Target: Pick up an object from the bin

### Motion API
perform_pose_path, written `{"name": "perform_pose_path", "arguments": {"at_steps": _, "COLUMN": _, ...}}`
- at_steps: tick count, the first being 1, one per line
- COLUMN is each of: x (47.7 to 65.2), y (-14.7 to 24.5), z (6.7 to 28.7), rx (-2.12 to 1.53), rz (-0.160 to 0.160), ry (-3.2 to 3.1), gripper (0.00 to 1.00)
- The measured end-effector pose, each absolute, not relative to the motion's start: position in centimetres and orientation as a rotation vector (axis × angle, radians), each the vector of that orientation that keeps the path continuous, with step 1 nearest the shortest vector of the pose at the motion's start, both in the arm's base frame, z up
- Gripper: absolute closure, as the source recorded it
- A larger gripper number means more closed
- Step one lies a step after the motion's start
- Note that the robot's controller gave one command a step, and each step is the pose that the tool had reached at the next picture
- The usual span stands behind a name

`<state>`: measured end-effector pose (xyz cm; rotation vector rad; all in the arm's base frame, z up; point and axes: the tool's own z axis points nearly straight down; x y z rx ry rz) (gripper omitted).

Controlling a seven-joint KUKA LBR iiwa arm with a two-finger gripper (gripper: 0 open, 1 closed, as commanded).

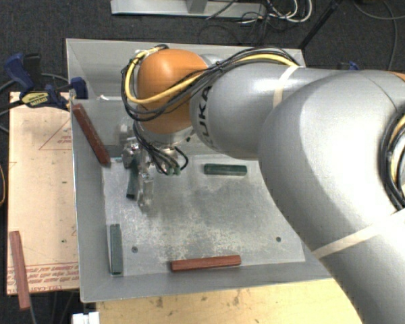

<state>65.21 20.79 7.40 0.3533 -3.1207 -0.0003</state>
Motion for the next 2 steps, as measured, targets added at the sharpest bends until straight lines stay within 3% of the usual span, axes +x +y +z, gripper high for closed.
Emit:
{"name": "perform_pose_path", "arguments": {"at_steps": 1, "x": 65.3, "y": 20.9, "z": 7.8, "rx": 0.354, "rz": -0.003, "ry": -3.123, "gripper": 1.00}}
{"name": "perform_pose_path", "arguments": {"at_steps": 2, "x": 63.1, "y": 20.4, "z": 20.5, "rx": 0.356, "rz": -0.005, "ry": -3.133, "gripper": 1.00}}
